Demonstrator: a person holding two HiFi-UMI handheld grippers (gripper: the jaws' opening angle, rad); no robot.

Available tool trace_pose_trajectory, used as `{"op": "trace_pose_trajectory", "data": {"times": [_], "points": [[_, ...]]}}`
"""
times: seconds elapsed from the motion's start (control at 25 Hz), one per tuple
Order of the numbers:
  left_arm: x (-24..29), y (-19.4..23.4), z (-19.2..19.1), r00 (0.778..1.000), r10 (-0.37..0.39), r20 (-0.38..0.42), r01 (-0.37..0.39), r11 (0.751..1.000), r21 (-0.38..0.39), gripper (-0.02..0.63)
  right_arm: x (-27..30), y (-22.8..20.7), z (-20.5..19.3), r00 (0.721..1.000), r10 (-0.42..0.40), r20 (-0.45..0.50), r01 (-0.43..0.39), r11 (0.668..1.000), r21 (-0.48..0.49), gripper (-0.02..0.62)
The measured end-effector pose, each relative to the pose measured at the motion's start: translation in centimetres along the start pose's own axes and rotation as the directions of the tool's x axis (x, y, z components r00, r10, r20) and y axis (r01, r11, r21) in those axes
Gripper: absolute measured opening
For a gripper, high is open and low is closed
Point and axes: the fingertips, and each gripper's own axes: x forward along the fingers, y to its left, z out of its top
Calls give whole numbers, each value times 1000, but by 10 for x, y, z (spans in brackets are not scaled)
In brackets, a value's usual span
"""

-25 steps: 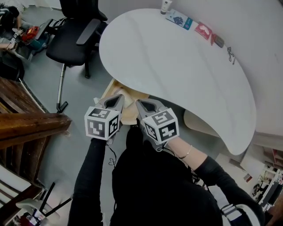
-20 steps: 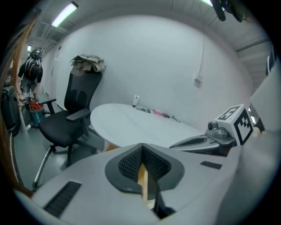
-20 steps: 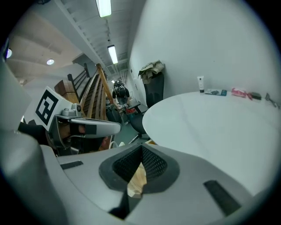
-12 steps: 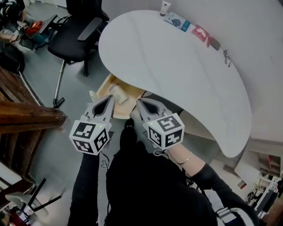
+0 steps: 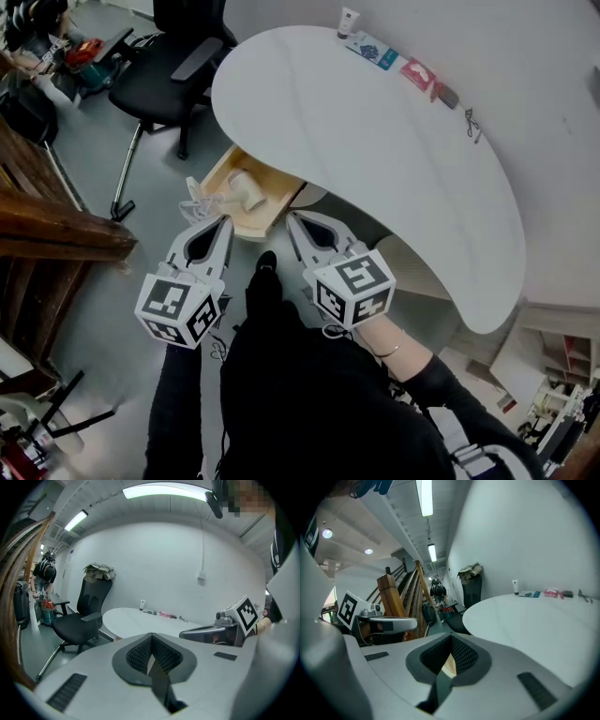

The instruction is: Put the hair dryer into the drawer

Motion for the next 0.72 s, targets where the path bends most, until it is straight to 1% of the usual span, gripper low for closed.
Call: {"op": "trace_pose_trajectory", "data": {"times": [0.16,0.44,0.72], "points": [[-18,-12,-1,999,33,17,-33,999,27,8,-16,10,2,1000,7,27,-6,1000,-29,0],[-44,-37,4,995,53,90,-56,998,42,8,-41,25,8,997,39,63,-35,997,-64,0],[-69,-51,14,988,74,136,-78,997,28,8,-66,40,16,991,69,116,-55,992,-116,0]]}}
